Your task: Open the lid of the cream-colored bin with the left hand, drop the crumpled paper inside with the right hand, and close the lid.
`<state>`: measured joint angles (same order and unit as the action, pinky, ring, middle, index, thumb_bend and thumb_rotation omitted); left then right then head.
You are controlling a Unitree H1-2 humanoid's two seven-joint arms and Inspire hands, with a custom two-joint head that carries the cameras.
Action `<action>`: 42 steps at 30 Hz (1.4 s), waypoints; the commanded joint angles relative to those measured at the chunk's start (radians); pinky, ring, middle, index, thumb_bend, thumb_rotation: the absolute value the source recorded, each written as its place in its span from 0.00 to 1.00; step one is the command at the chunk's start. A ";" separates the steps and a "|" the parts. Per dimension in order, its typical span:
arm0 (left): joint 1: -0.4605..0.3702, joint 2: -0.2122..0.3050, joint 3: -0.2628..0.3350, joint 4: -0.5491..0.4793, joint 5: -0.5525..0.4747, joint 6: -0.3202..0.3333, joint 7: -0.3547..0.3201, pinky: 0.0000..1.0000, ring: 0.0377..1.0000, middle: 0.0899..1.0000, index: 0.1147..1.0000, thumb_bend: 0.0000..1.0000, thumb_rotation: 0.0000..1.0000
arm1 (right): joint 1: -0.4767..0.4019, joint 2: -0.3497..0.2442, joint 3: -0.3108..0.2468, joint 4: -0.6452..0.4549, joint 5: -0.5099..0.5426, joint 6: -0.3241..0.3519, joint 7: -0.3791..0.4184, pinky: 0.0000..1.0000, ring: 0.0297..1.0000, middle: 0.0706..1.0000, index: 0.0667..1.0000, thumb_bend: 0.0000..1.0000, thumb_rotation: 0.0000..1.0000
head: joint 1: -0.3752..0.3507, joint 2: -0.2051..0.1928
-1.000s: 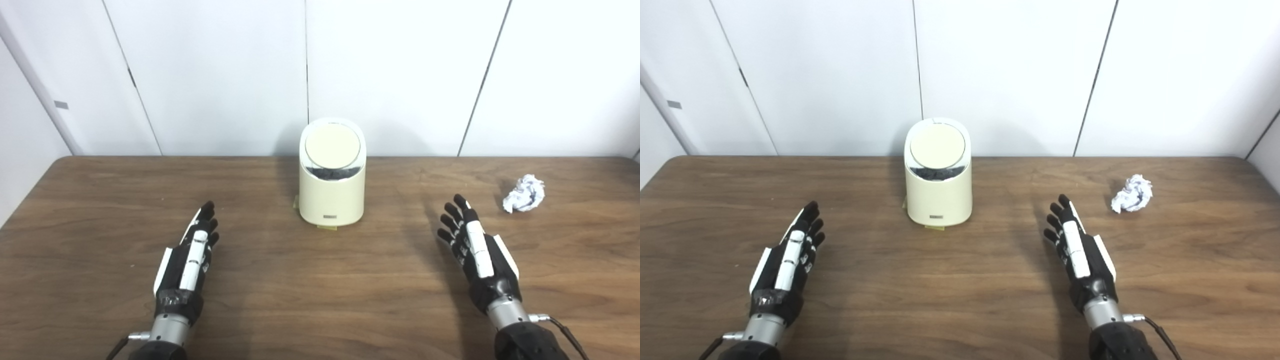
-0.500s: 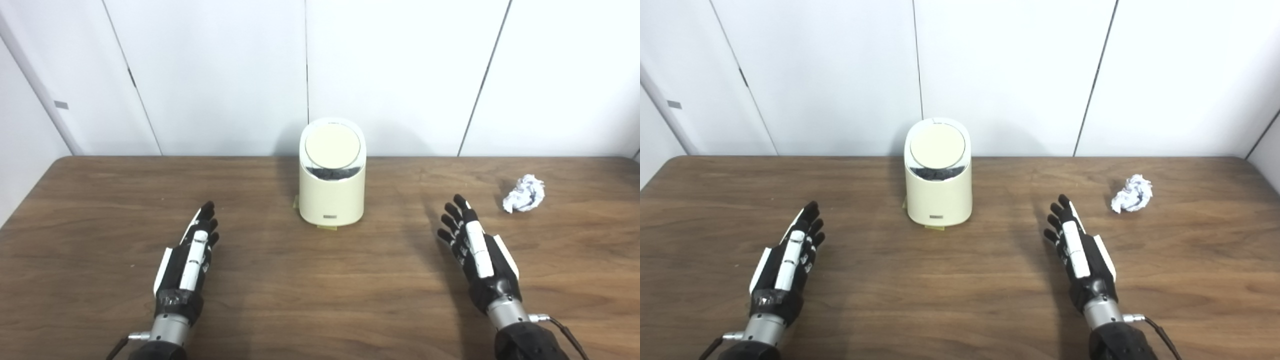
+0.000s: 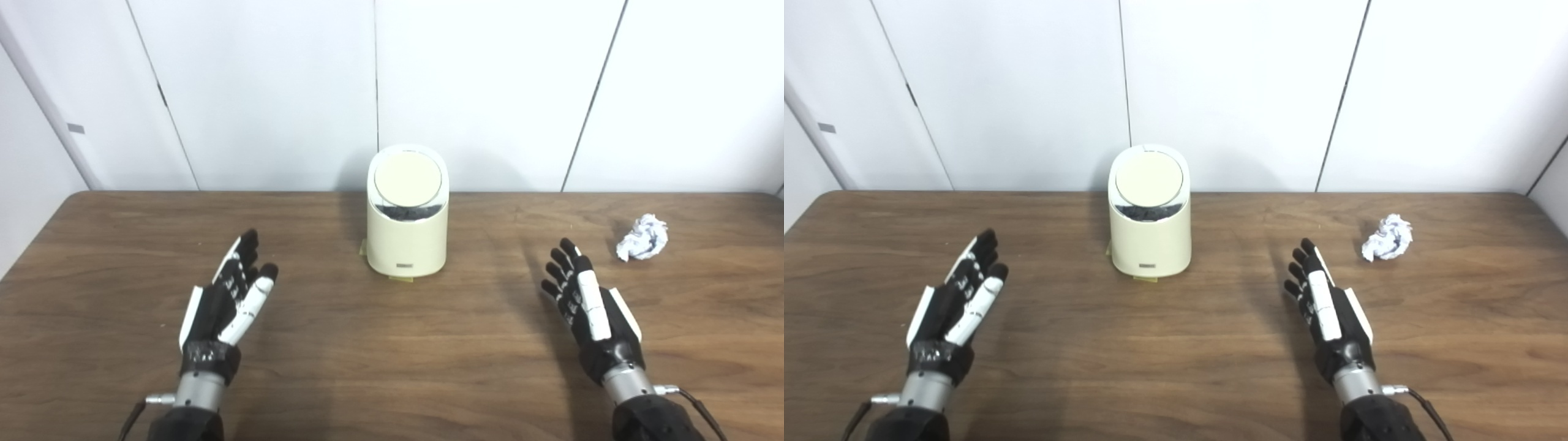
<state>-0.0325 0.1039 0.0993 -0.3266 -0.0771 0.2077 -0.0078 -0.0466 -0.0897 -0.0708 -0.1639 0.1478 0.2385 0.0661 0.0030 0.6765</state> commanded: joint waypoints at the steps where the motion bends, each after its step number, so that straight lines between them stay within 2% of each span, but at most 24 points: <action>1: -0.081 0.006 -0.006 -0.050 0.016 0.016 0.007 1.00 0.98 0.95 0.96 0.74 0.39 | -0.019 -0.016 -0.012 -0.020 0.020 -0.024 0.015 0.94 0.97 0.98 1.00 0.62 0.92 | 0.001 -0.001; 4: -0.152 0.017 -0.029 -0.070 0.072 0.065 0.011 0.98 0.97 0.95 0.95 0.77 0.36 | -0.016 -0.022 -0.012 -0.013 0.015 -0.030 0.020 0.93 0.97 0.98 1.00 0.62 0.92 | 0.007 -0.006; 8: -0.275 0.058 -0.084 -0.049 0.172 0.113 -0.010 0.93 0.92 0.89 0.90 0.79 0.31 | -0.014 -0.026 -0.012 -0.001 0.015 -0.032 0.028 0.93 0.97 0.98 1.00 0.63 0.93 | 0.011 -0.010; 11: -0.371 0.100 -0.139 -0.017 0.237 0.173 -0.048 0.87 0.89 0.88 0.88 0.83 0.34 | -0.014 -0.027 -0.008 0.009 0.007 -0.043 0.028 0.93 0.97 0.98 1.00 0.63 0.94 | 0.012 -0.012; 14: -0.457 0.106 -0.175 0.032 0.254 0.207 -0.075 0.86 0.89 0.88 0.87 0.89 0.30 | -0.014 -0.024 -0.006 0.020 0.006 -0.053 0.027 0.92 0.97 0.98 1.00 0.63 0.94 | 0.015 -0.016; 21: -0.648 0.156 -0.312 0.195 0.421 0.234 -0.144 0.84 0.88 0.86 0.86 0.92 0.31 | -0.014 -0.018 0.006 0.023 -0.008 -0.064 0.021 0.92 0.96 0.97 1.00 0.64 0.95 | 0.013 -0.021; 25: -0.721 0.169 -0.357 0.271 0.470 0.230 -0.181 0.79 0.87 0.87 0.87 0.91 0.28 | -0.013 -0.013 0.008 0.022 -0.013 -0.066 0.018 0.92 0.96 0.98 1.00 0.63 0.95 | 0.016 -0.022; 28: -0.760 0.184 -0.390 0.321 0.502 0.204 -0.202 0.80 0.87 0.87 0.87 0.89 0.23 | -0.014 -0.011 0.012 0.022 -0.025 -0.066 0.015 0.92 0.96 0.97 1.00 0.62 0.96 | 0.021 -0.022; 31: -0.802 0.216 -0.444 0.382 0.560 0.145 -0.226 0.81 0.88 0.87 0.87 0.89 0.18 | -0.016 -0.008 0.015 0.029 -0.032 -0.073 0.013 0.91 0.95 0.97 1.00 0.62 0.97 | 0.022 -0.025; 34: -0.848 0.236 -0.483 0.444 0.602 0.101 -0.252 0.81 0.90 0.90 0.88 0.88 0.17 | -0.018 -0.003 0.019 0.037 -0.036 -0.085 0.014 0.91 0.95 0.96 1.00 0.60 0.97 | 0.022 -0.027; 42: -0.899 0.250 -0.512 0.529 0.686 0.013 -0.262 0.85 0.93 0.93 0.88 0.86 0.15 | -0.025 0.003 0.024 0.060 -0.038 -0.104 0.019 0.90 0.95 0.95 1.00 0.59 0.98 | 0.031 -0.040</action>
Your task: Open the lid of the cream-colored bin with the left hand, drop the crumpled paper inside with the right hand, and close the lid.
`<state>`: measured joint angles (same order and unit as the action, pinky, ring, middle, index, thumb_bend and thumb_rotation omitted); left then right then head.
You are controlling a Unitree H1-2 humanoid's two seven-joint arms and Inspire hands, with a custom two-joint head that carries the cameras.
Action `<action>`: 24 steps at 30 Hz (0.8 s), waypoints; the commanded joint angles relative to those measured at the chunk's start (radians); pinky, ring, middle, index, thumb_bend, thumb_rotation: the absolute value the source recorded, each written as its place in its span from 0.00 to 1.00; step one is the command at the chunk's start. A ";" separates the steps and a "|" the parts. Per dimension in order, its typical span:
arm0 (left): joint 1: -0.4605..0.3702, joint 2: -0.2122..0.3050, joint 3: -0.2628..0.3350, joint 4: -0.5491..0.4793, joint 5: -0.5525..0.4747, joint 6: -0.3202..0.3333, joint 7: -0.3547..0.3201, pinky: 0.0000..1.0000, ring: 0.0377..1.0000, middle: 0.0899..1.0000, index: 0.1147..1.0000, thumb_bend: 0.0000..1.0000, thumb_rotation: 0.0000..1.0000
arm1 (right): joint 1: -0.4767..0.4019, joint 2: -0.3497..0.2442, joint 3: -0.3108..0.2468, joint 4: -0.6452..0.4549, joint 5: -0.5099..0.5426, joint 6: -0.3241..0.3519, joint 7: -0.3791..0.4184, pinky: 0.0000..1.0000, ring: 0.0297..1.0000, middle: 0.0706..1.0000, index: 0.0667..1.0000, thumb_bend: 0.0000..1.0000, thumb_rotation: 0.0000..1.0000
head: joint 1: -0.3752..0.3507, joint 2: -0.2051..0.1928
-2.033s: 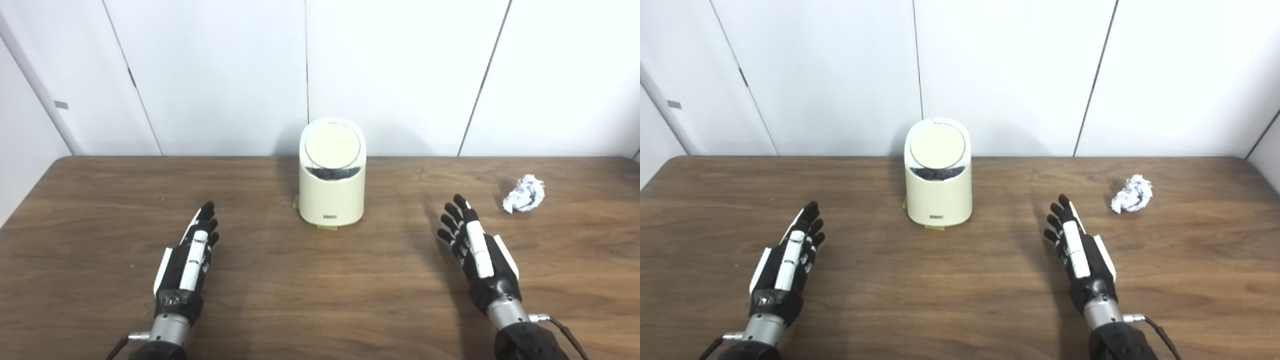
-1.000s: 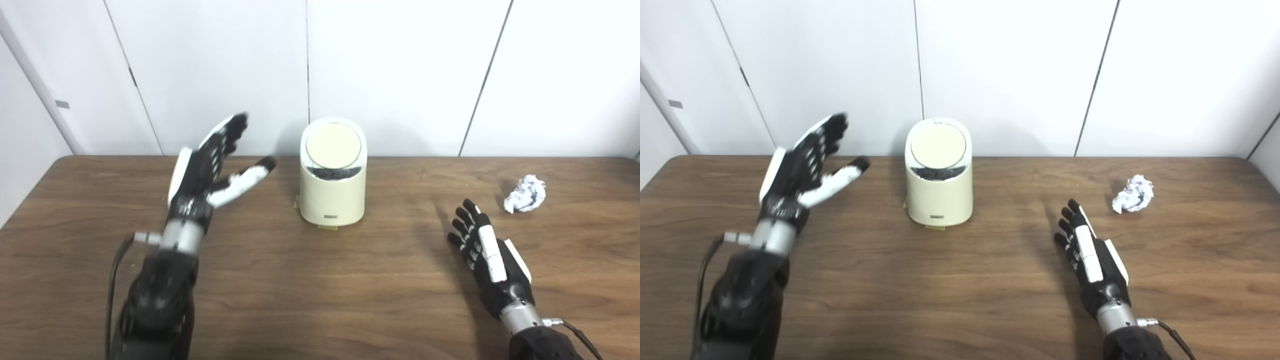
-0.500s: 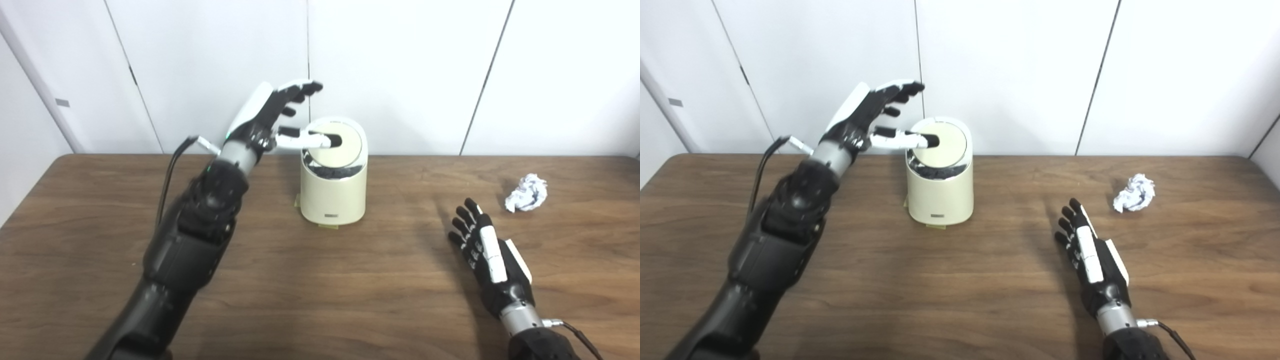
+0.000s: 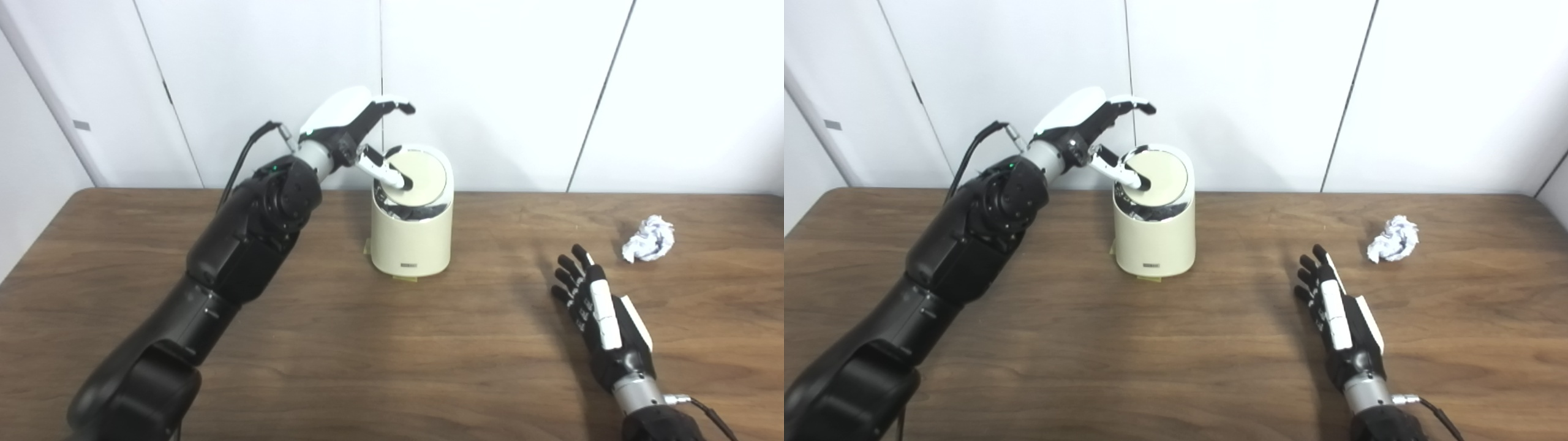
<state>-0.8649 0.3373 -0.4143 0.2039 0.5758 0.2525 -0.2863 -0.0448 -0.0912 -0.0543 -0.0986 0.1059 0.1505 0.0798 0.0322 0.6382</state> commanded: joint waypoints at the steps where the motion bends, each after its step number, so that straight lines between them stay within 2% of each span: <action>1: -0.071 0.017 -0.002 0.010 0.044 -0.047 0.021 0.85 0.93 0.92 0.87 0.86 0.14 | -0.028 0.006 0.007 -0.004 0.004 -0.015 0.003 0.90 0.95 0.95 1.00 0.59 0.98 | 0.001 -0.002; 4: -0.082 0.013 -0.001 0.037 0.057 -0.065 0.012 0.84 0.92 0.92 0.87 0.86 0.12 | -0.029 0.009 0.009 -0.005 -0.007 -0.014 -0.002 0.90 0.95 0.95 1.00 0.59 0.99 | 0.000 -0.002; 12: -0.109 -0.006 0.000 0.101 0.057 -0.077 0.003 0.83 0.92 0.92 0.87 0.87 0.14 | -0.032 0.008 0.012 -0.006 -0.012 -0.018 0.002 0.90 0.96 0.96 1.00 0.59 0.99 | -0.004 -0.007; 16: -0.107 -0.025 -0.007 0.127 0.074 -0.107 0.029 0.85 0.92 0.91 0.86 0.87 0.15 | -0.032 0.010 0.014 -0.011 -0.019 -0.017 -0.003 0.90 0.96 0.96 1.00 0.59 0.98 | -0.005 -0.004; 24: -0.095 -0.044 -0.051 0.183 0.143 -0.180 0.067 0.81 0.88 0.89 0.88 0.88 0.12 | -0.032 0.013 0.019 -0.021 -0.017 -0.024 -0.002 0.90 0.95 0.96 1.00 0.60 0.98 | -0.013 -0.001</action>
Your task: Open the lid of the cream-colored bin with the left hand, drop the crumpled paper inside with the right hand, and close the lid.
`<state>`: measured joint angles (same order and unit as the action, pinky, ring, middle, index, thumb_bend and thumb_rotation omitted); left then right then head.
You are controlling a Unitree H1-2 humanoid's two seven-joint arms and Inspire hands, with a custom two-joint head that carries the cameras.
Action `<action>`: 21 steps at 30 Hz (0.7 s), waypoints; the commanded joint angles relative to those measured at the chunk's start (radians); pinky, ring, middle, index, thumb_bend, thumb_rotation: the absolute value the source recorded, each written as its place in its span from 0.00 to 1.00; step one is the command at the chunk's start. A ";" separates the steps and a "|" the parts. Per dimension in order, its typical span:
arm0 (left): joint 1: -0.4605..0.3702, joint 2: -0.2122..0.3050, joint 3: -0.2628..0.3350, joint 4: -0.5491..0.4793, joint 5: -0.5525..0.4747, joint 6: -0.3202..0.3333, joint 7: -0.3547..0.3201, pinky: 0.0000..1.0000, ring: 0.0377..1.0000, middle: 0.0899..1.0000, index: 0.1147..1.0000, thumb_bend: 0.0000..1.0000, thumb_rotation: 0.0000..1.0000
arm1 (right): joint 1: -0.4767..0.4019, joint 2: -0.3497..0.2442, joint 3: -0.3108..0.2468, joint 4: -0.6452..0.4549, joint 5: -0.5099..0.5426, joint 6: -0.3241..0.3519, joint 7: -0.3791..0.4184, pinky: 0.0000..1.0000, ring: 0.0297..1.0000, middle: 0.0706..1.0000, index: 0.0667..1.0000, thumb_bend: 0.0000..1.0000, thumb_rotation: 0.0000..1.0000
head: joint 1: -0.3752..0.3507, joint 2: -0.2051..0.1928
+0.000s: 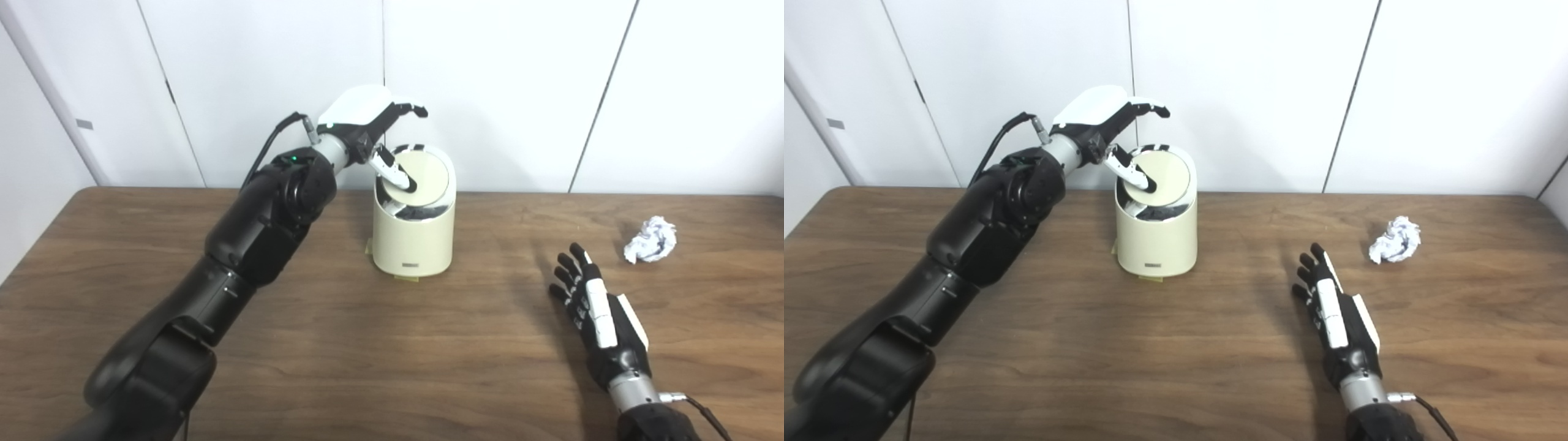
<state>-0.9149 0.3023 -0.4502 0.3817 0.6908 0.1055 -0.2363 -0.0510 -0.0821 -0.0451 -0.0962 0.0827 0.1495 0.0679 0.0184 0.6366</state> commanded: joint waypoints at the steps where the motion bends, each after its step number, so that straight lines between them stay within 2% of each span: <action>1: -0.043 -0.008 -0.027 0.011 0.042 -0.044 0.022 0.80 0.88 0.89 0.89 0.88 0.12 | -0.026 0.006 0.010 -0.027 0.007 -0.021 0.009 0.91 0.95 0.96 1.00 0.60 0.98 | -0.002 0.002; 7: -0.025 -0.006 -0.090 0.023 0.120 -0.088 0.037 0.81 0.90 0.91 0.91 0.91 0.06 | -0.035 0.021 0.006 -0.037 0.019 -0.009 0.001 0.91 0.95 0.96 1.00 0.61 0.94 | -0.006 0.004; 11: -0.004 -0.002 -0.072 -0.023 0.102 -0.074 0.006 0.79 0.90 0.91 0.91 0.92 0.04 | -0.039 0.026 0.004 -0.038 0.016 -0.010 -0.004 0.90 0.94 0.95 1.00 0.60 0.94 | -0.004 0.004; 14: 0.015 -0.011 0.009 -0.062 0.002 -0.041 -0.026 0.81 0.91 0.90 0.90 0.87 0.08 | -0.041 0.027 0.003 -0.038 0.015 -0.007 -0.005 0.90 0.94 0.96 1.00 0.60 0.94 | -0.005 0.002; 18: 0.047 -0.053 0.154 -0.122 -0.154 0.055 -0.060 0.82 0.91 0.89 0.89 0.82 0.11 | -0.041 0.023 0.005 -0.043 0.006 -0.001 -0.006 0.90 0.95 0.96 1.00 0.61 0.95 | -0.003 0.003; 21: 0.096 -0.075 0.258 -0.206 -0.247 0.049 -0.008 0.79 0.87 0.86 0.86 0.69 0.14 | -0.041 0.014 0.002 -0.039 0.006 -0.004 -0.001 0.90 0.95 0.96 1.00 0.59 0.96 | -0.004 0.007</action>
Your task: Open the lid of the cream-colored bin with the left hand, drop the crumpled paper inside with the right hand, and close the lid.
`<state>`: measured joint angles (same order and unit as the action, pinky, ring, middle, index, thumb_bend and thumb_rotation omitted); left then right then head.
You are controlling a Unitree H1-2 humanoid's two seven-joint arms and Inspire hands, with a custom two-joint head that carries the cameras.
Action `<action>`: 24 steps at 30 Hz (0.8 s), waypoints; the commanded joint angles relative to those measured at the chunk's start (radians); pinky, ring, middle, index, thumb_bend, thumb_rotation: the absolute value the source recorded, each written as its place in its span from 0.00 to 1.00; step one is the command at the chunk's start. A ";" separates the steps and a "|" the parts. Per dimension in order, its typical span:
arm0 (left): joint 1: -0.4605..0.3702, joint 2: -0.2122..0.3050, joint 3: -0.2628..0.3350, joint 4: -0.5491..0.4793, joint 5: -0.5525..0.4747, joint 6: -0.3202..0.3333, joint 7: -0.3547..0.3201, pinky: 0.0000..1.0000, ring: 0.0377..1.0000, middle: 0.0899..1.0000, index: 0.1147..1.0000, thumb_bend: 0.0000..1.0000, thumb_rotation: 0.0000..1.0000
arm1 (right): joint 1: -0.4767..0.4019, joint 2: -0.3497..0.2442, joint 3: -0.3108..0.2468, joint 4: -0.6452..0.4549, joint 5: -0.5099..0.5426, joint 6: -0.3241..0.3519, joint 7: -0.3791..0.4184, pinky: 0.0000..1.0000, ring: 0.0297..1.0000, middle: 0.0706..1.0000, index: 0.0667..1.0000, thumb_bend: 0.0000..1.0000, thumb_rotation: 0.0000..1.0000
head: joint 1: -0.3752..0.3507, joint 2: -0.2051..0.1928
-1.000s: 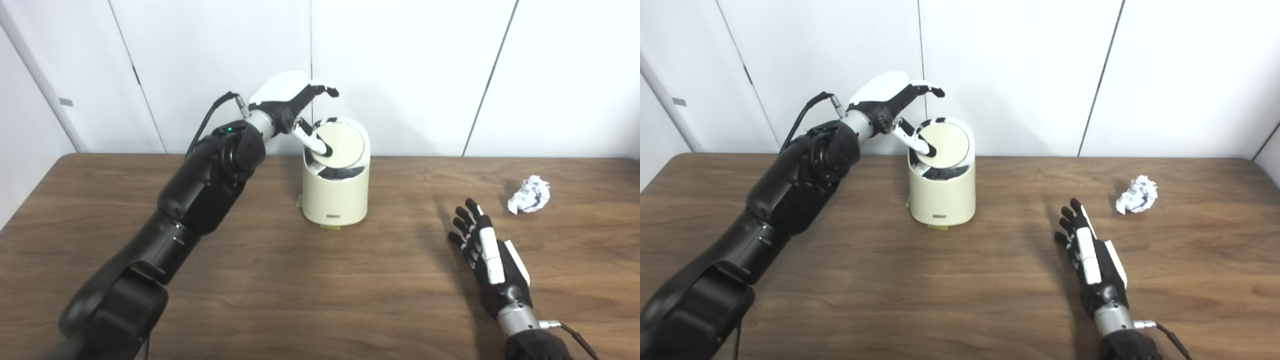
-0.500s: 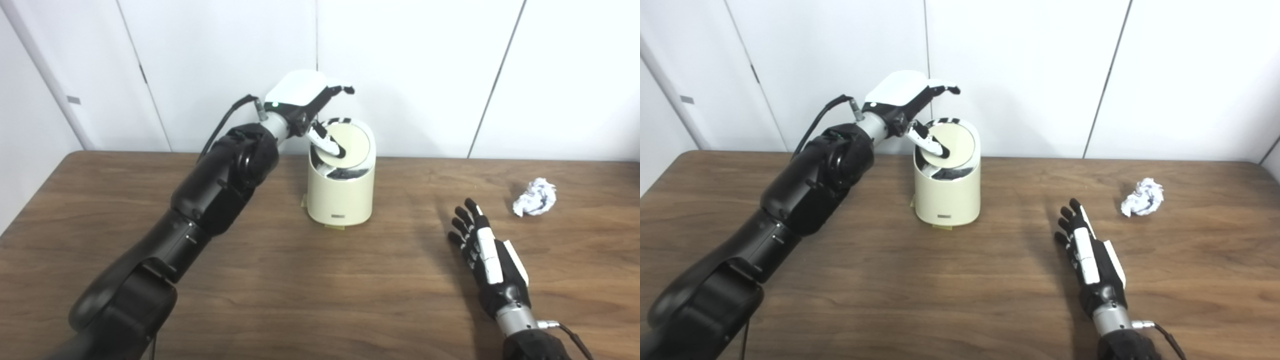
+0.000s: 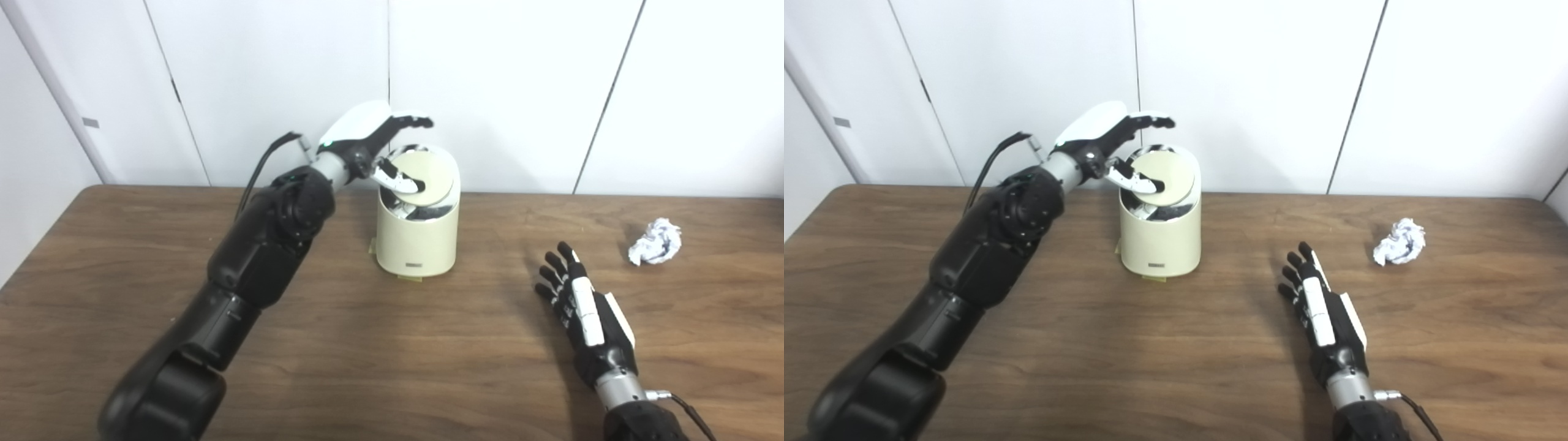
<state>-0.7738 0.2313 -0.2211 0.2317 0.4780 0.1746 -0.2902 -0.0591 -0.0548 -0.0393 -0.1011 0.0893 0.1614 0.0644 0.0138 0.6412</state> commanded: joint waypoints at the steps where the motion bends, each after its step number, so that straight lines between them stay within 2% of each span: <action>1: -0.022 -0.010 0.060 -0.090 -0.052 -0.028 0.071 0.79 0.85 0.85 0.85 0.63 0.13 | -0.033 -0.017 -0.004 -0.029 -0.002 -0.018 0.003 0.90 0.95 0.96 1.00 0.59 0.96 | 0.001 0.002; 4: 0.030 -0.024 0.123 -0.151 -0.095 -0.045 0.121 0.79 0.84 0.84 0.84 0.49 0.22 | -0.033 -0.021 -0.007 -0.020 0.000 -0.024 0.004 0.90 0.94 0.96 1.00 0.60 0.95 | 0.001 0.001; 9: 0.123 -0.025 0.192 -0.229 -0.165 -0.037 0.154 0.74 0.80 0.82 0.83 0.37 0.33 | -0.028 -0.020 -0.011 -0.020 0.020 -0.020 0.006 0.92 0.95 0.96 1.00 0.61 0.94 | 0.001 0.003; 17: 0.312 -0.023 0.265 -0.355 -0.233 0.004 0.171 0.83 0.85 0.85 0.85 0.32 0.41 | -0.023 -0.030 -0.009 -0.022 0.013 -0.022 0.006 0.90 0.94 0.96 1.00 0.60 0.95 | -0.009 0.004; 21: 0.390 -0.036 0.295 -0.385 -0.266 0.001 0.193 0.82 0.84 0.84 0.85 0.31 0.40 | -0.023 -0.037 -0.010 -0.028 -0.001 -0.029 0.002 0.90 0.95 0.96 1.00 0.58 0.93 | -0.012 0.004; 23: 0.429 -0.041 0.300 -0.399 -0.267 0.006 0.203 0.80 0.84 0.83 0.84 0.31 0.35 | -0.026 -0.041 -0.008 -0.034 -0.027 -0.034 -0.009 0.86 0.93 0.95 0.98 0.57 0.81 | -0.012 0.004; 24: 0.450 -0.041 0.300 -0.406 -0.263 0.009 0.206 0.79 0.84 0.83 0.84 0.30 0.37 | -0.029 -0.040 -0.010 -0.041 -0.037 -0.034 -0.017 0.83 0.91 0.94 0.97 0.60 0.70 | -0.022 0.005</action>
<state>-0.3121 0.1922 0.0788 -0.1281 0.2129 0.1913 -0.1067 -0.0585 -0.0810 -0.0435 -0.1000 0.0676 0.1596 0.0613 -0.0076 0.6458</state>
